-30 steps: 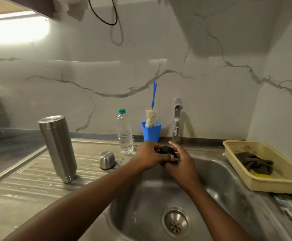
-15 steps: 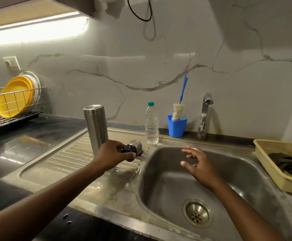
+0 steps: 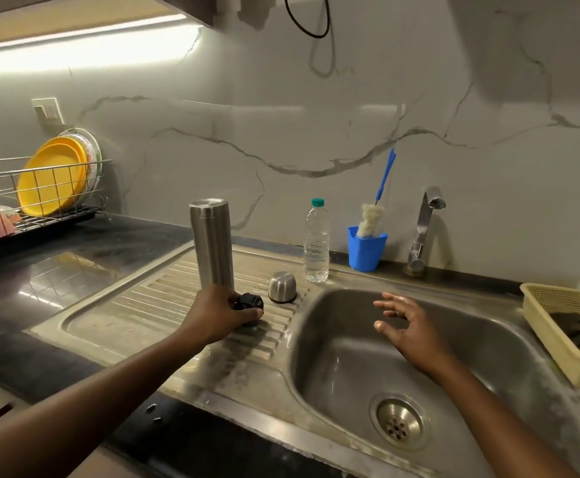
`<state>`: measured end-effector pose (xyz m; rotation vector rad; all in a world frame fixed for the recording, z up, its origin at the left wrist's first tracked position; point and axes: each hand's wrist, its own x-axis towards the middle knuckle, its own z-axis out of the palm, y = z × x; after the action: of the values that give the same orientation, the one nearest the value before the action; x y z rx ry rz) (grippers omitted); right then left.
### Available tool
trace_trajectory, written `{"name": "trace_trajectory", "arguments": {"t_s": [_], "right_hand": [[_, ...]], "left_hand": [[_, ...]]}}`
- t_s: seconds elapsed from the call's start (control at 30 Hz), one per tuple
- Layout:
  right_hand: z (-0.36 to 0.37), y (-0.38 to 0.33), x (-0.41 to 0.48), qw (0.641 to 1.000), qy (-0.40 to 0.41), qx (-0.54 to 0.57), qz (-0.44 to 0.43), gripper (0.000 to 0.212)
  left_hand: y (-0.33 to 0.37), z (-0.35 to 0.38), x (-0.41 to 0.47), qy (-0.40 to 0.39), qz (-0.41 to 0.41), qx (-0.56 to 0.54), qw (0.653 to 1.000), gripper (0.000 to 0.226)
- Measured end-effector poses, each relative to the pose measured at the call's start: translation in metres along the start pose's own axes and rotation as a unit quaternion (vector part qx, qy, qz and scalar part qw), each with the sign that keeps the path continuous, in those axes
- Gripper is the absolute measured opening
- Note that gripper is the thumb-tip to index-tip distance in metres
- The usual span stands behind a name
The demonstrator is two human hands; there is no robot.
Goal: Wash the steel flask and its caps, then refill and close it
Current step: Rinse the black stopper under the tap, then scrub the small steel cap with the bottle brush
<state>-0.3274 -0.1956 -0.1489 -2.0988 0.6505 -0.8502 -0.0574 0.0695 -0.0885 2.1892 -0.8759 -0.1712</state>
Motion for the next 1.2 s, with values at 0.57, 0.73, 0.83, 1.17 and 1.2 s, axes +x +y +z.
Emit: {"name": "trace_trajectory", "arguments": {"t_s": [0.57,0.73,0.83,1.17,1.2], "right_hand": [[0.003,0.001,-0.001,1.000,-0.022,0.007,0.012,0.034],[0.003,0.001,0.000,1.000,-0.022,0.012,0.012,0.033],[0.004,0.002,0.000,1.000,-0.020,0.012,0.012,0.033],[0.003,0.000,0.000,1.000,-0.007,0.012,0.018,0.033],[0.003,-0.001,0.000,1.000,-0.006,0.011,0.020,0.033]], "left_hand": [[0.075,0.024,0.030,-0.005,0.224,0.147,0.963,0.049],[0.081,0.051,0.064,-0.052,0.139,0.250,0.957,0.058],[0.079,0.058,0.073,-0.064,0.108,0.263,0.956,0.040],[0.103,0.065,0.051,0.007,0.194,0.035,0.980,0.033],[0.110,0.067,0.042,0.000,0.191,-0.020,0.981,0.036]]}}
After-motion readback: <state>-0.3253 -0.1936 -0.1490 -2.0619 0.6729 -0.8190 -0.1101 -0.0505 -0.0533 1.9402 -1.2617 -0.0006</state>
